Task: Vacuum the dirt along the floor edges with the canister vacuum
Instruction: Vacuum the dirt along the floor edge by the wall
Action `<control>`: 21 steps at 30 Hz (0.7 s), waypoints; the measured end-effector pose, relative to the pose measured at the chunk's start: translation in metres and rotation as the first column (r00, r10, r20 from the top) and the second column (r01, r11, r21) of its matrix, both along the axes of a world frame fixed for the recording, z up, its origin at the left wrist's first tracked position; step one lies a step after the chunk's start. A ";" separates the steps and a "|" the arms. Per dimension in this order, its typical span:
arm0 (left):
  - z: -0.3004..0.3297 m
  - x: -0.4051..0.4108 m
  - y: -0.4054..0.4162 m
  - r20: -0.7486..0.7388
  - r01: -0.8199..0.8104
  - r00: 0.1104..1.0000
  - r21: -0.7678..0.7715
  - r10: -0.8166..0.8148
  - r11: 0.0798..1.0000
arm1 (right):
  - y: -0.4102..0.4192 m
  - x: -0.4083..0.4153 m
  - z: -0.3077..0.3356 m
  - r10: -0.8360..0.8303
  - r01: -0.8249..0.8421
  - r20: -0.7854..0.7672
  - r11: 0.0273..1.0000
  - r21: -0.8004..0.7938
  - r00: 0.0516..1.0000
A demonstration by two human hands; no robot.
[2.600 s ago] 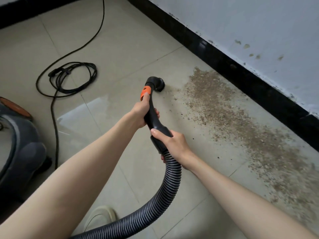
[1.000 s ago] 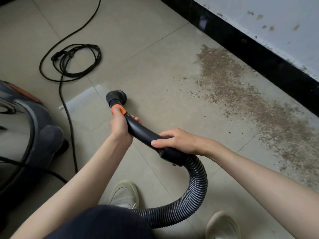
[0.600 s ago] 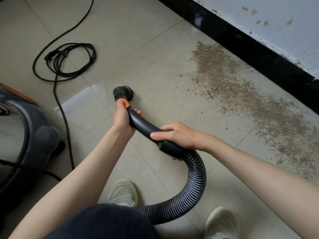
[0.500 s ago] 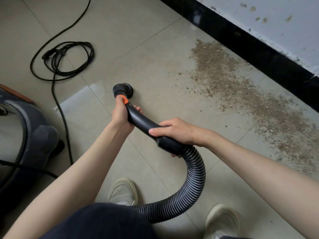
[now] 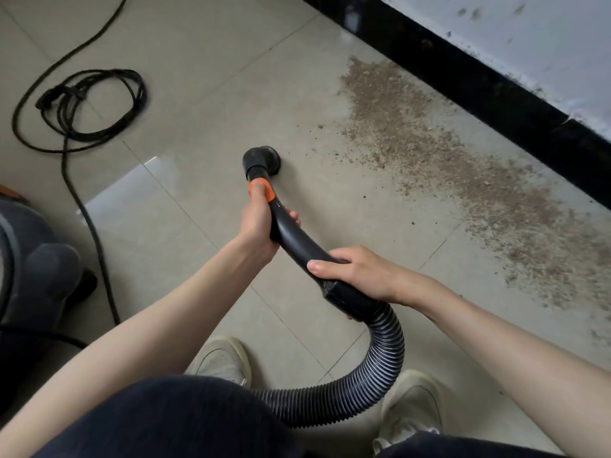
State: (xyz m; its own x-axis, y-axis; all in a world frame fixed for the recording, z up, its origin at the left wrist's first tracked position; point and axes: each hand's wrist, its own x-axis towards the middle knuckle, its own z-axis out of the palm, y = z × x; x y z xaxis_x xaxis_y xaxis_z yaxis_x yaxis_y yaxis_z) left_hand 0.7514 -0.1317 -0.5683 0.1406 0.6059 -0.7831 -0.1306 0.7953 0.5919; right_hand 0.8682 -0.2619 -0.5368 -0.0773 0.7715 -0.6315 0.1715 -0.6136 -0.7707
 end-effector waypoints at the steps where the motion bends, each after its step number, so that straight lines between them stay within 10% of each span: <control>1: -0.001 0.001 -0.002 0.005 0.013 1.000 -0.004 -0.013 1.000 | -0.003 0.000 -0.001 -0.003 0.003 0.000 1.000 -0.001 1.000; 21: 0.016 0.051 0.067 0.042 0.162 0.986 0.013 -0.163 0.987 | 0.055 0.012 -0.003 -0.250 0.241 0.100 0.966 0.090 0.963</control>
State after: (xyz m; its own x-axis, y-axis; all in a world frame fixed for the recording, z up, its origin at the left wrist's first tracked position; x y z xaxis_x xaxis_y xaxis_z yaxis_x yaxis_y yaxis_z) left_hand 0.8022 -0.0644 -0.5521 0.2713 0.5798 -0.7682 -0.0258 0.8023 0.5964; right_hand 0.8802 -0.2074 -0.5395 0.1869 0.8045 -0.5637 0.1094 -0.5873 -0.8019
